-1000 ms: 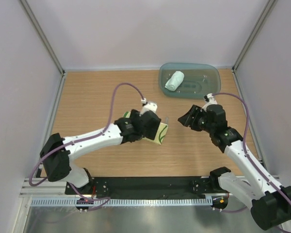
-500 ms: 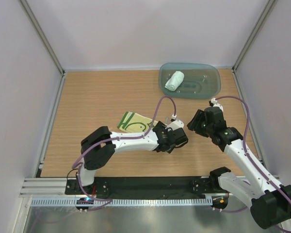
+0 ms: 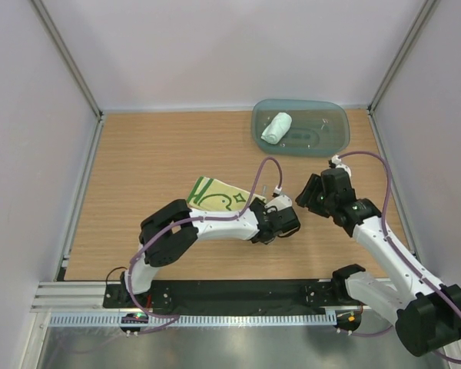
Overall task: Roll the towels
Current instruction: Roll the towel
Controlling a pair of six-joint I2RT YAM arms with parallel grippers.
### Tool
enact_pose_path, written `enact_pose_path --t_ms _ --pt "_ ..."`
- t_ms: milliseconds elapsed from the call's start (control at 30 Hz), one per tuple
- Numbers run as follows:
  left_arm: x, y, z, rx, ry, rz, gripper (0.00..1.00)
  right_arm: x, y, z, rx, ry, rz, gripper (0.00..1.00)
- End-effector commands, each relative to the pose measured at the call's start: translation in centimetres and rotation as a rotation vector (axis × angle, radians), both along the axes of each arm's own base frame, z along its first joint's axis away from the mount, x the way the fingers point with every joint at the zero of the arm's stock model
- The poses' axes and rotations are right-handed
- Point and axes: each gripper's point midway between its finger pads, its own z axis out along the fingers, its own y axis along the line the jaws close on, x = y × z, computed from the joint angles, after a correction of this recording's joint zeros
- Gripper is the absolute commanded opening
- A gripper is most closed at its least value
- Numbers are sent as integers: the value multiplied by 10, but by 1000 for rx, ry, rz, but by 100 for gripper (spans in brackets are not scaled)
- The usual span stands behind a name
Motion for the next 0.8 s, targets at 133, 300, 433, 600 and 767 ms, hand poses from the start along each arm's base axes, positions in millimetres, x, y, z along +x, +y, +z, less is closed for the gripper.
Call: enact_pose_path --t_ms 133,300,433,600,767 --pt "12 -7 -2 14 -52 20 65 12 6 11 9 -41 16 58" --pt "16 -8 -5 31 -67 23 57 13 6 10 5 -36 17 58" --pt "17 -6 -9 43 -71 28 41 13 7 9 4 -28 22 58" --pt "17 -8 -10 16 -46 28 14 14 17 7 46 -17 50 59" --pt "10 -18 17 -104 -28 6 0 15 43 0 149 68 112 79"
